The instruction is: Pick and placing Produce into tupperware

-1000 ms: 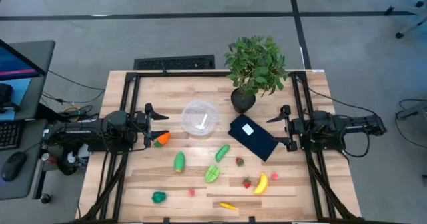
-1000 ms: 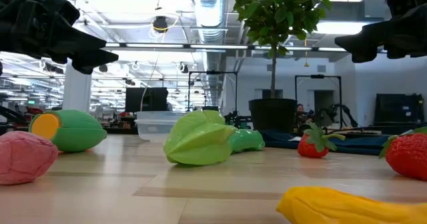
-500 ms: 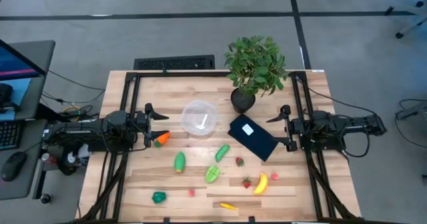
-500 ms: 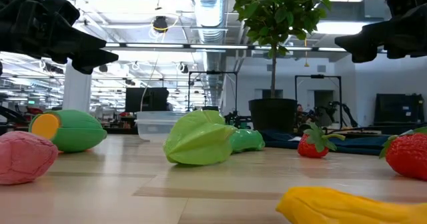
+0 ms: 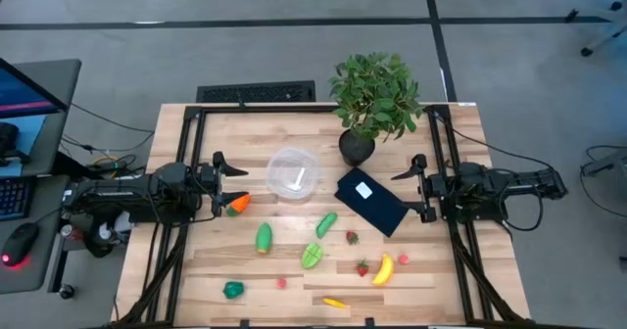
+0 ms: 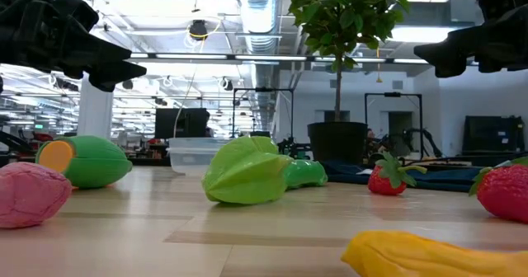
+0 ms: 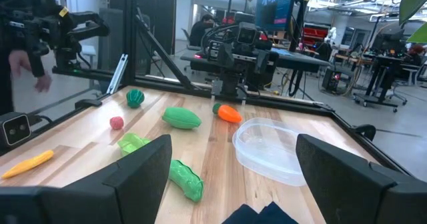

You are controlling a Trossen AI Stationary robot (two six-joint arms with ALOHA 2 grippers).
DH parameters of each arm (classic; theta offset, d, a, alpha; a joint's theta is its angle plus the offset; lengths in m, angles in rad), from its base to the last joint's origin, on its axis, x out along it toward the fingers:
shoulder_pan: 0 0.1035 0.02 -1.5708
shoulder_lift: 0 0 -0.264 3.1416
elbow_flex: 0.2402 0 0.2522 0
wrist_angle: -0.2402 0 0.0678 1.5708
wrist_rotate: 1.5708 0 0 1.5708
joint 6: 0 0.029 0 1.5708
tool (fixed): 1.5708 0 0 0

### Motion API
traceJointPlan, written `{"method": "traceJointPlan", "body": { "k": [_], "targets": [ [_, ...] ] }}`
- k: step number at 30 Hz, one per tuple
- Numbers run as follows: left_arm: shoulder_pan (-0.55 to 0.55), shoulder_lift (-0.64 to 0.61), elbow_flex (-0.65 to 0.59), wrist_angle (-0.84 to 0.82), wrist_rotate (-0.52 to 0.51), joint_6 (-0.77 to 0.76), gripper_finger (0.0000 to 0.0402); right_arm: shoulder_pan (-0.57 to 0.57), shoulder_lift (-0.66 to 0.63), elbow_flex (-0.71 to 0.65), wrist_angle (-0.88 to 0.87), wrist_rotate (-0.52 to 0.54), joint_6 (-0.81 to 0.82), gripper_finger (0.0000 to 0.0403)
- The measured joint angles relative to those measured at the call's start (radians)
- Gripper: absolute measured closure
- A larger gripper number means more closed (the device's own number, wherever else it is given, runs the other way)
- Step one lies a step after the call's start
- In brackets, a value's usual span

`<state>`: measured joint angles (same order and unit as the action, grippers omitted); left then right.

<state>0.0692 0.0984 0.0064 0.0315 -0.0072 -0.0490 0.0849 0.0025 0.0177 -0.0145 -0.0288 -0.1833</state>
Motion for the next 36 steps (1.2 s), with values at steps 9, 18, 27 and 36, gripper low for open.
{"method": "traceJointPlan", "body": {
  "k": [9,18,27,36],
  "targets": [
    [0.000,0.000,0.000,0.000,0.000,0.000,0.0120,0.000,0.000,0.000,0.000,0.000,0.000,0.0088],
    [0.000,0.000,0.000,0.002,0.000,-0.197,0.0120,0.000,0.000,0.000,0.000,0.000,0.000,0.0088],
    [0.000,0.000,0.000,0.007,-0.036,-0.525,0.0120,-0.011,0.000,0.000,0.015,0.037,-0.025,0.0088],
    [0.000,0.000,0.000,0.012,-0.060,-0.467,0.0120,-0.015,0.000,0.000,0.001,0.037,-0.030,0.0088]
  ]
}}
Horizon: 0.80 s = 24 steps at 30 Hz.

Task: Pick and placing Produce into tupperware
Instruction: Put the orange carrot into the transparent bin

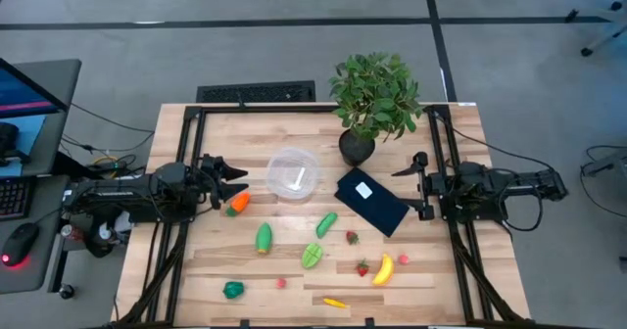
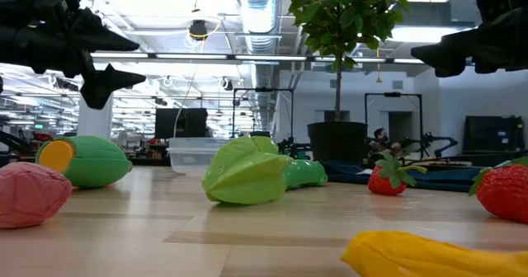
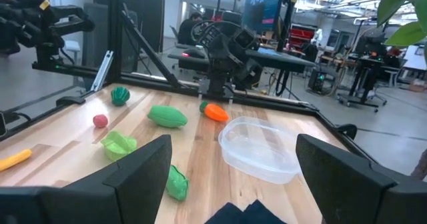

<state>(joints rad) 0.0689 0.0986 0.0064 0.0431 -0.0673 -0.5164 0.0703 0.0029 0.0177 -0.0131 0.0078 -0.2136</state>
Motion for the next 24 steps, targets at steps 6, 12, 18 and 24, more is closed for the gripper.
{"method": "traceJointPlan", "body": {
  "k": [6,12,18,24],
  "targets": [
    [0.000,0.000,0.000,0.018,-0.003,0.046,0.0120,-0.001,0.000,0.000,0.074,-0.003,0.160,0.0088],
    [0.000,0.000,0.000,0.017,-0.039,0.056,0.0120,0.001,0.000,0.000,0.149,-0.004,0.520,0.0088],
    [0.000,0.000,0.000,0.020,-0.054,0.021,0.0120,0.001,0.000,0.000,0.194,-0.003,0.891,0.0088],
    [0.000,0.000,0.000,0.026,-0.054,-0.019,0.0120,-0.001,0.000,0.000,0.253,-0.004,1.072,0.0088]
  ]
}}
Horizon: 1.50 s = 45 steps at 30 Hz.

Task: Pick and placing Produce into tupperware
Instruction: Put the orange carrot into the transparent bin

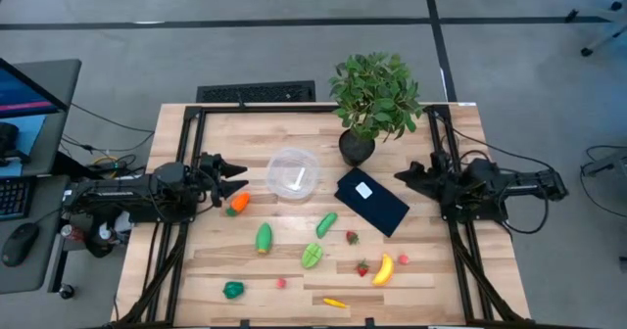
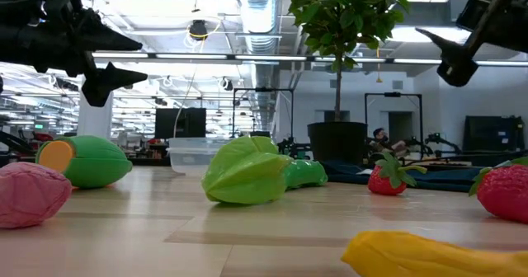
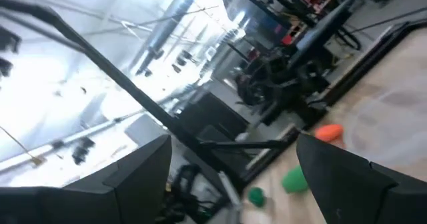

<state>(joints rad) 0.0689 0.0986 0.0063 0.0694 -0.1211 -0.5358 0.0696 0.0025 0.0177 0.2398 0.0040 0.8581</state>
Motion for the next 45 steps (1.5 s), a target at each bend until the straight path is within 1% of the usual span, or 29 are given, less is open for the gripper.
{"method": "traceJointPlan", "body": {
  "k": [3,6,10,18,25,28,30,32,36,40,45],
  "targets": [
    [0.000,0.000,0.000,0.012,0.000,-0.094,0.0120,0.000,0.000,0.000,0.006,0.000,0.064,0.0088],
    [0.000,0.000,0.000,0.013,0.000,-0.179,0.0120,0.000,0.000,0.000,-0.008,0.001,0.085,0.0088],
    [0.000,0.000,0.000,0.011,0.000,-0.167,0.0120,0.000,0.000,0.000,-0.024,0.058,0.067,0.0088],
    [0.000,0.000,0.000,0.007,0.000,-0.179,0.0120,0.000,0.000,0.000,-0.076,0.102,0.053,0.0088],
    [0.000,0.000,0.000,0.007,-0.023,-0.197,0.0120,0.000,0.000,0.000,-0.075,0.159,0.052,0.0088],
    [0.000,0.000,0.000,0.007,-0.025,-0.207,0.0120,0.000,0.000,0.000,-0.077,0.162,0.093,0.0088],
    [0.000,0.000,0.000,0.004,-0.038,-0.187,0.0120,0.000,0.000,0.000,-0.076,0.162,0.129,0.0088],
    [0.000,0.000,0.000,-0.001,-0.051,-0.187,0.0120,0.000,0.000,0.000,-0.076,0.162,0.134,0.0088],
    [0.000,0.000,0.000,-0.009,-0.055,-0.217,0.0120,0.000,0.000,0.000,-0.093,0.167,0.125,0.0088],
    [0.000,0.000,0.000,-0.008,-0.062,-0.254,0.0120,0.000,0.000,0.000,-0.135,0.196,0.106,0.0088],
    [0.000,0.000,0.000,-0.007,-0.068,-0.346,0.0120,0.000,0.001,0.000,-0.171,0.204,0.103,0.0088]
  ]
}}
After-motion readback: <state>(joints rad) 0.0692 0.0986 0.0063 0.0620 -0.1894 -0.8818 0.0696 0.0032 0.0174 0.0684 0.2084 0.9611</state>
